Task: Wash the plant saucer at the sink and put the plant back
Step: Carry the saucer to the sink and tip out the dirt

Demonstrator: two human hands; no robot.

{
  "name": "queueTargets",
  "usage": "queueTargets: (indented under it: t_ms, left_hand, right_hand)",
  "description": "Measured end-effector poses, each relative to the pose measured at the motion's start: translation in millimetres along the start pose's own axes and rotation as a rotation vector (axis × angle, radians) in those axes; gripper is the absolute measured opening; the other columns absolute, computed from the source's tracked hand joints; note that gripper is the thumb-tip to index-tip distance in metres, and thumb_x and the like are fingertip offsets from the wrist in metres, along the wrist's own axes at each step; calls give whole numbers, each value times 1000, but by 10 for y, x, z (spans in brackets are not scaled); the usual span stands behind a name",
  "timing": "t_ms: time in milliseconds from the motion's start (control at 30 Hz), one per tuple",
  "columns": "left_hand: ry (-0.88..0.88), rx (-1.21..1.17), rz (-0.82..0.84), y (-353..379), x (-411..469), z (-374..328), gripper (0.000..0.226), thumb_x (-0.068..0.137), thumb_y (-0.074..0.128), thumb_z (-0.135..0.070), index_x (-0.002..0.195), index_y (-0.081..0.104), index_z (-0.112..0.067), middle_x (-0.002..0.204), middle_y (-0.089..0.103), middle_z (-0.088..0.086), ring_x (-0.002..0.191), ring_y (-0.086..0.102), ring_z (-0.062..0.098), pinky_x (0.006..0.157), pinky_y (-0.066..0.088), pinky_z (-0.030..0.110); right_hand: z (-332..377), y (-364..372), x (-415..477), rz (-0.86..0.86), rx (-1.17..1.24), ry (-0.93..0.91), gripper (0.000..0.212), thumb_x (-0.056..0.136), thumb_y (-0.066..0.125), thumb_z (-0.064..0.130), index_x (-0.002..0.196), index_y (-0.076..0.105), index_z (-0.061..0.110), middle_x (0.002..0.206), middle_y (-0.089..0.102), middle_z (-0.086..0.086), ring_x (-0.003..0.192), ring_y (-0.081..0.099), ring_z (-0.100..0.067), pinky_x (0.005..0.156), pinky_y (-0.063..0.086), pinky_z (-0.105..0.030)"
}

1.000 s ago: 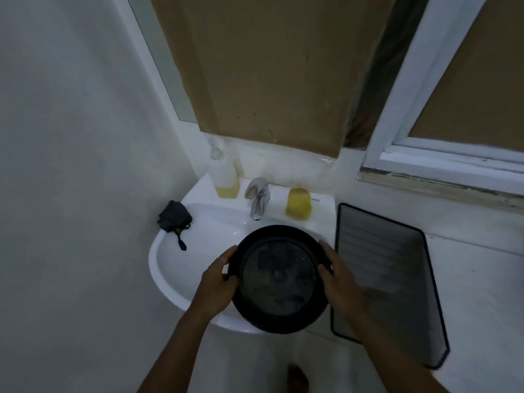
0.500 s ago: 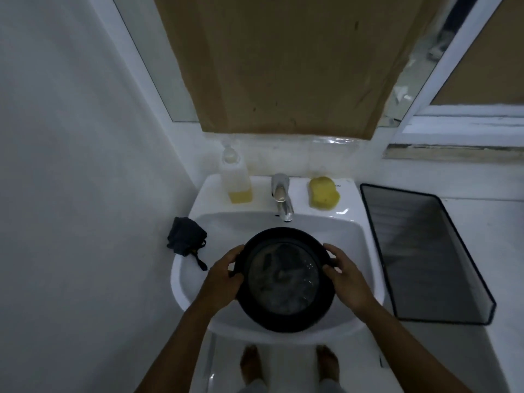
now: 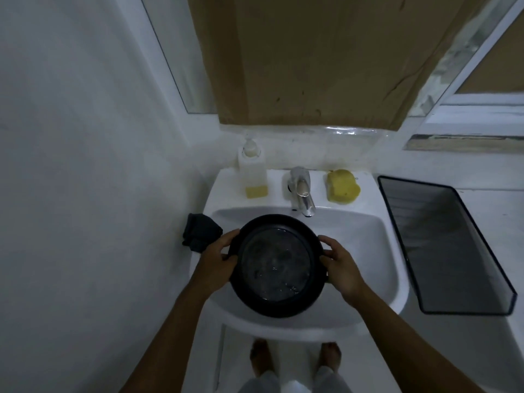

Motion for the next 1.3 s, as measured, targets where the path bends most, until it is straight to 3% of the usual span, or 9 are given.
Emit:
queueTargets:
  t_ms: [100,167,367,433,567,700,867,1100,1300]
  left_hand:
    - [13,-69,32,253,-31,-74,54,93,62,-8,131,50,-45,125,53,-30,94,66,-2,78,57,25]
    - [41,-79,31,345,-59,-56,59,92,59,0,133,51,-41,128,55,-26,91,67,6,80,57,28]
    - [18,-25,-100,52,-122,138,56,94,52,6,134,50,-33,126,56,-20,105,58,-14,87,45,4]
    - [-15,3,-152,-66,-110,186,52,95,54,0,134,51,-35,124,58,-21,109,57,-6,86,43,2]
    - [-121,37,-174,-119,10,182,46,96,55,-11,140,53,-27,131,57,-9,118,54,11,97,49,29]
    - [-268,-178,-78,38,87,48,30,97,59,-21,126,64,-28,114,67,-3,103,63,20,67,60,35]
    - [-264,-210,-31,194,91,-28,29,100,54,-20,127,63,-23,113,67,3,100,64,23,66,61,34]
    - [-274,-165,-78,25,11,95,36,97,59,-24,133,56,-28,109,64,-7,95,63,10,56,57,23]
    - [-264,-134,-128,-55,11,221,34,98,57,-16,131,57,-26,116,62,-3,95,61,8,62,58,29]
  right_hand:
    - [-40,-225,2,-72,8,33,41,93,52,7,119,59,38,106,72,-7,88,70,-30,82,57,-57]
    - [-81,-275,-18,-100,10,46,44,91,51,6,116,60,41,105,72,-6,92,69,-30,85,55,-58]
    - [-63,141,-73,-37,44,2,49,92,47,2,114,60,44,111,69,-2,101,66,-27,85,56,-56]
    - [10,237,-46,-11,52,-17,45,96,49,5,116,59,44,116,67,0,105,65,-24,84,57,-54]
    - [148,192,32,-24,-9,-22,36,96,51,15,122,57,39,118,67,0,105,64,-23,87,57,-51]
    - [143,-59,73,-70,-24,48,33,96,51,17,126,58,30,108,71,-2,92,69,-23,77,61,-43]
    - [-50,-214,1,-95,35,190,31,91,52,9,116,62,26,96,72,-9,82,70,-25,57,56,-31]
    - [-222,70,-10,-17,103,273,33,84,51,-1,102,71,17,78,72,-8,63,67,-22,53,52,-28]
    - [-81,112,38,-16,115,137,36,90,52,5,120,60,23,107,69,-8,83,68,-28,64,59,-37]
Point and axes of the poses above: each hand's wrist, its own x-axis towards the middle knuckle, its own y-axis out of the palm, z = x × y, the point moved 3 cm from there along x, towards the middle knuckle
